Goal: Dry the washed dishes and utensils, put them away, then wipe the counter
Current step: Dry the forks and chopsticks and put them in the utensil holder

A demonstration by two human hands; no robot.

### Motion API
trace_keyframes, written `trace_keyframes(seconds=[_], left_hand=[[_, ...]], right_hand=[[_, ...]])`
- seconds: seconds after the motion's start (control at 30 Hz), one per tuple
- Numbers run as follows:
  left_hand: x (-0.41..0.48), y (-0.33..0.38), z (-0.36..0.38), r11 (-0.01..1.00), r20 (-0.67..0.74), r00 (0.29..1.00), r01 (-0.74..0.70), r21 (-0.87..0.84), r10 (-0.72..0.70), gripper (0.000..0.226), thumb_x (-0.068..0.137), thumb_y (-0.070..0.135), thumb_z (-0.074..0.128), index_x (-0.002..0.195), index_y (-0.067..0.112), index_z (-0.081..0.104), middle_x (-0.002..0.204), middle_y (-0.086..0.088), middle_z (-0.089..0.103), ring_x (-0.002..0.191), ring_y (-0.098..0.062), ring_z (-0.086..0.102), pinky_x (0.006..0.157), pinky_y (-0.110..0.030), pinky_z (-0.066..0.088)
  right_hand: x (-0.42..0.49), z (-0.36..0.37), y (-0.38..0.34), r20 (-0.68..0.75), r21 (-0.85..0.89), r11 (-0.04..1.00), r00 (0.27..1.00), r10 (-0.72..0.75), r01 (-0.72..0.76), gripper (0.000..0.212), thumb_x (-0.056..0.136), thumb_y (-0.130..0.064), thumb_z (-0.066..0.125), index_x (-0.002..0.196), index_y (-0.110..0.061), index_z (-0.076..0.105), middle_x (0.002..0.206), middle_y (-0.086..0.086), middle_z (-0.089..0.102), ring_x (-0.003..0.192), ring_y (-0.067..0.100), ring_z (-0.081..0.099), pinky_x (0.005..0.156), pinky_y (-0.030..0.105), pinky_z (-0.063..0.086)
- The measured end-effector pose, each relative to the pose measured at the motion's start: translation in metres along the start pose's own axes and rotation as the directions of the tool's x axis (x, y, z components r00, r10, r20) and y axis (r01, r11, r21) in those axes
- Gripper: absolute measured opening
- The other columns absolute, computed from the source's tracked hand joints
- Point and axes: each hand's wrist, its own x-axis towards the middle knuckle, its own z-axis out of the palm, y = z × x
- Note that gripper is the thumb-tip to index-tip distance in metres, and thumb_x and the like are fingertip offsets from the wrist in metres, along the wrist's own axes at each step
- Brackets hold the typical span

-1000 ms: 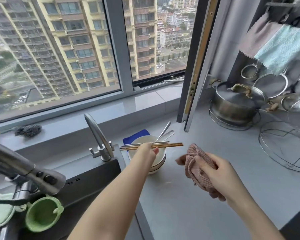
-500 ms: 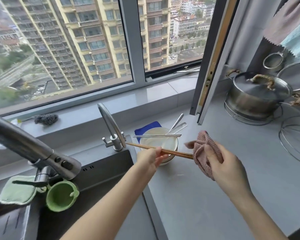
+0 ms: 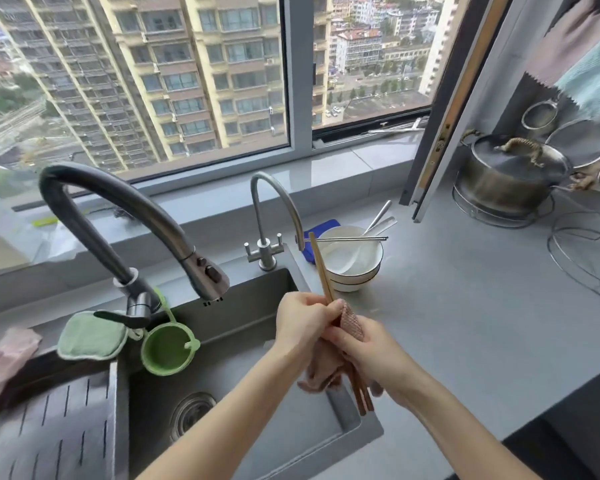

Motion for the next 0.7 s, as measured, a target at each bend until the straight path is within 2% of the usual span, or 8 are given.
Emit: trace_keyframes(seconds=[0.07, 0.17, 0.3, 0.37, 0.43, 0.5, 0.6, 0.7], left_hand=[[-0.009, -0.002, -0.007, 1.0, 0.027, 1.0, 0.0, 0.011, 0.0, 0.026, 0.08, 0.013, 0.071, 0.072, -0.011, 0.065, 0.063, -0.015, 0.059, 0.056, -0.02, 0.052, 0.054, -0.026, 0.041], [-0.016, -0.003, -0.016, 1.0, 0.022, 1.0, -0.013, 0.014, 0.013, 0.023, 0.082, 0.013, 0.07, 0.064, -0.001, 0.068, 0.056, -0.009, 0.057, 0.051, -0.017, 0.051, 0.054, -0.024, 0.042], [-0.025, -0.003, -0.02, 0.999, 0.123, 0.992, -0.01, -0.034, 0.014, 0.02, 0.086, 0.023, 0.067, 0.084, 0.004, 0.072, 0.062, 0.003, 0.061, 0.059, -0.01, 0.053, 0.044, -0.015, 0.04], [-0.032, -0.012, -0.016, 0.996, 0.235, 0.972, 0.023, -0.086, -0.003, 0.025, 0.09, 0.03, 0.062, 0.094, 0.008, 0.071, 0.076, 0.002, 0.066, 0.07, -0.01, 0.059, 0.051, -0.017, 0.047], [-0.041, -0.022, -0.013, 0.986, 0.298, 0.954, 0.052, -0.161, -0.001, 0.024, 0.091, 0.028, 0.06, 0.089, 0.006, 0.071, 0.078, -0.005, 0.067, 0.074, -0.018, 0.061, 0.067, -0.027, 0.051], [-0.042, -0.027, -0.014, 0.986, 0.263, 0.965, 0.029, -0.165, 0.016, 0.024, 0.091, 0.021, 0.06, 0.084, 0.001, 0.069, 0.071, -0.007, 0.063, 0.07, -0.02, 0.058, 0.07, -0.032, 0.047], [-0.042, -0.021, -0.019, 0.987, 0.212, 0.977, 0.017, -0.157, 0.017, 0.02, 0.092, 0.016, 0.059, 0.082, 0.0, 0.067, 0.056, 0.004, 0.058, 0.055, -0.01, 0.053, 0.05, -0.018, 0.043], [-0.035, -0.012, -0.028, 0.988, 0.101, 0.994, -0.025, -0.151, 0.04, 0.021, 0.096, 0.019, 0.052, 0.082, 0.009, 0.064, 0.074, 0.0, 0.064, 0.07, -0.011, 0.061, 0.06, -0.023, 0.046]], right_hand=[[-0.015, 0.007, 0.0, -0.015, -0.018, 1.0, 1.0, 0.011, -0.012, 0.012, 0.097, -0.012, 0.054, 0.09, -0.003, 0.058, 0.041, -0.007, 0.056, 0.029, 0.0, 0.048, 0.031, 0.007, 0.031], [-0.036, 0.013, 0.012, -0.039, -0.089, 0.995, 0.999, 0.032, -0.035, 0.014, 0.097, -0.008, 0.052, 0.096, 0.001, 0.063, 0.044, -0.009, 0.059, 0.031, 0.0, 0.049, 0.031, 0.007, 0.03], [-0.051, 0.023, 0.017, -0.114, -0.042, 0.999, 0.993, 0.015, -0.02, 0.015, 0.097, -0.01, 0.052, 0.1, -0.003, 0.065, 0.051, -0.007, 0.063, 0.033, 0.0, 0.05, 0.031, 0.009, 0.03], [-0.048, 0.029, 0.015, -0.189, 0.047, 0.999, 0.982, 0.0, 0.009, 0.015, 0.097, -0.011, 0.053, 0.092, -0.001, 0.064, 0.053, -0.003, 0.064, 0.034, 0.001, 0.053, 0.032, 0.007, 0.032], [-0.042, 0.037, 0.018, -0.247, 0.078, 0.997, 0.969, -0.004, 0.024, 0.02, 0.095, -0.02, 0.057, 0.085, -0.005, 0.063, 0.064, 0.008, 0.068, 0.045, 0.008, 0.062, 0.035, 0.014, 0.039], [-0.038, 0.044, 0.025, -0.268, 0.096, 0.995, 0.963, -0.001, 0.028, 0.02, 0.094, -0.025, 0.059, 0.085, -0.007, 0.064, 0.071, 0.014, 0.07, 0.052, 0.016, 0.065, 0.04, 0.022, 0.044], [-0.045, 0.046, 0.038, -0.232, -0.022, 1.0, 0.973, 0.007, -0.012, 0.014, 0.095, -0.021, 0.058, 0.091, -0.008, 0.063, 0.066, 0.01, 0.064, 0.039, 0.007, 0.054, 0.033, 0.017, 0.035], [-0.056, 0.037, 0.054, -0.22, -0.117, 0.99, 0.974, 0.053, -0.08, 0.023, 0.095, -0.027, 0.057, 0.097, -0.007, 0.068, 0.06, 0.003, 0.066, 0.04, 0.014, 0.057, 0.034, 0.025, 0.041]])
